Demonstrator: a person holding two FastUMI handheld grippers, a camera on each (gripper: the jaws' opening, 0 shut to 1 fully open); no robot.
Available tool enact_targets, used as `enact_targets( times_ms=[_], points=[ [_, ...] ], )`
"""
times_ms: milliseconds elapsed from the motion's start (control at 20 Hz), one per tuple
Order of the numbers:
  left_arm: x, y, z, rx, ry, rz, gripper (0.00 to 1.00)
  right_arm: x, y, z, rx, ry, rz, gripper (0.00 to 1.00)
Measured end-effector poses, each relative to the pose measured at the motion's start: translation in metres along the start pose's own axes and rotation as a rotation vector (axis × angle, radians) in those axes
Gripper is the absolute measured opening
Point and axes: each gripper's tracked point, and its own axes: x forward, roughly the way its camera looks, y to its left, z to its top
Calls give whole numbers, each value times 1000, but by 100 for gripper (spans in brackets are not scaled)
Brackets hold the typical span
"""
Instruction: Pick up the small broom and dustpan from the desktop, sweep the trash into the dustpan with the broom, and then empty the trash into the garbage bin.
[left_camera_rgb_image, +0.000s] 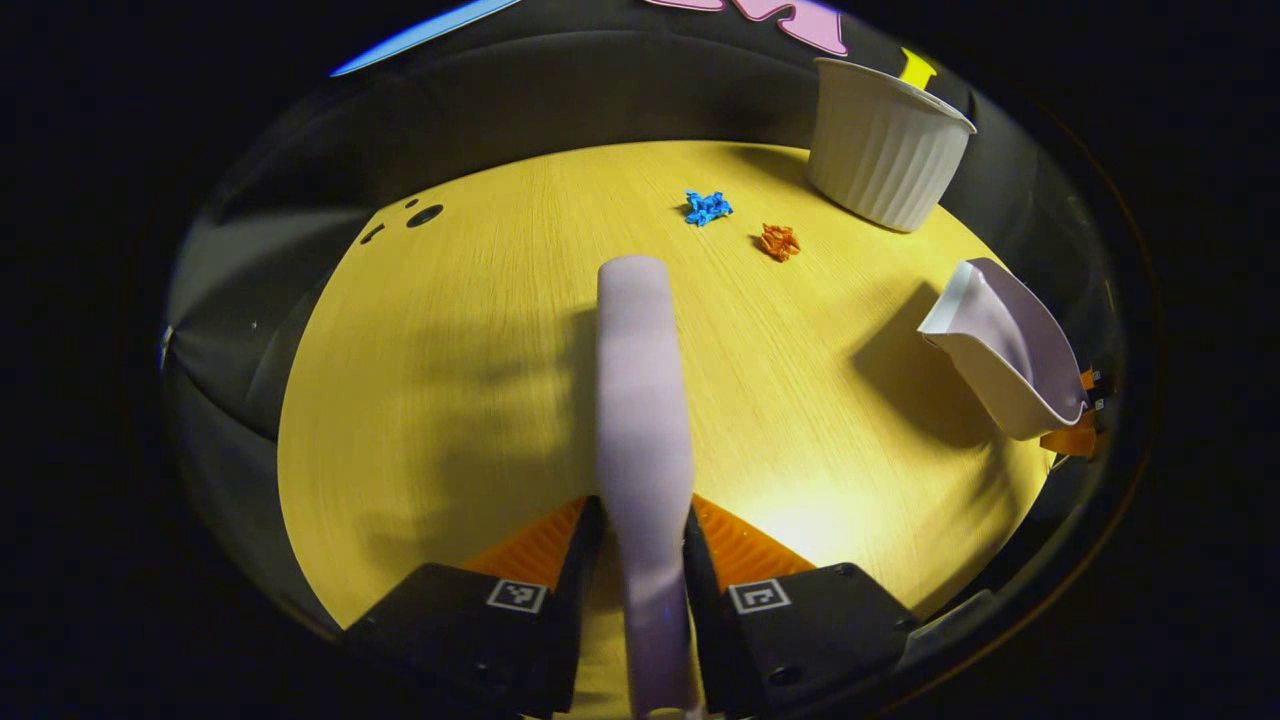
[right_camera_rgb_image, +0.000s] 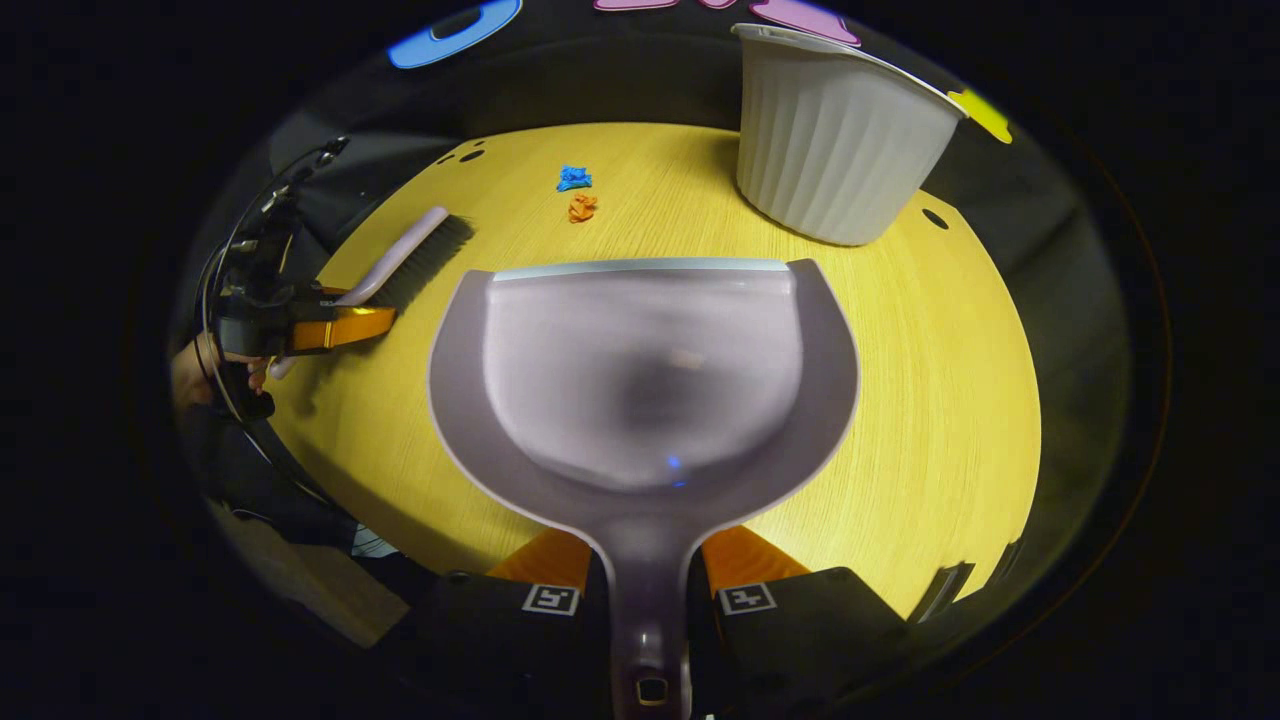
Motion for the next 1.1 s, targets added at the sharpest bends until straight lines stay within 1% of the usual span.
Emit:
enact_targets(
  times_ms=[50,100,150,200,250,350,400,450,500,550,600,900,1100],
  points=[
    [-1,0,1,-1,8,3,36,-2,2,1,-5,-3,5,36],
    [0,1,3,-9,5,5,32,-3,3,2,-10,-3,8,36],
    [0,1,3,-20,1,3,34,-3,4,4,-17,-2,9,36],
    [-1,2,5,-32,-5,-1,30,-3,4,4,-26,3,10,35],
    [-1,5,9,-36,-20,2,28,-3,4,5,-40,10,9,35],
    [-6,15,25,-31,-67,33,27,0,4,7,-84,38,8,35],
    [-8,17,38,-34,-99,30,27,1,5,8,-103,50,10,35],
    [-9,17,51,-34,-124,21,29,2,6,8,-112,63,18,36],
    [-9,19,64,-28,-143,17,23,5,8,9,-113,77,26,36],
    [-8,23,77,-14,-158,20,26,6,8,10,-115,89,31,36],
    [-6,25,87,0,-167,23,26,8,6,12,-119,99,32,36],
    [30,33,148,83,-183,20,26,21,2,24,-159,141,29,35],
    [56,29,174,160,-162,12,26,30,5,25,-161,163,29,36]
  ],
)
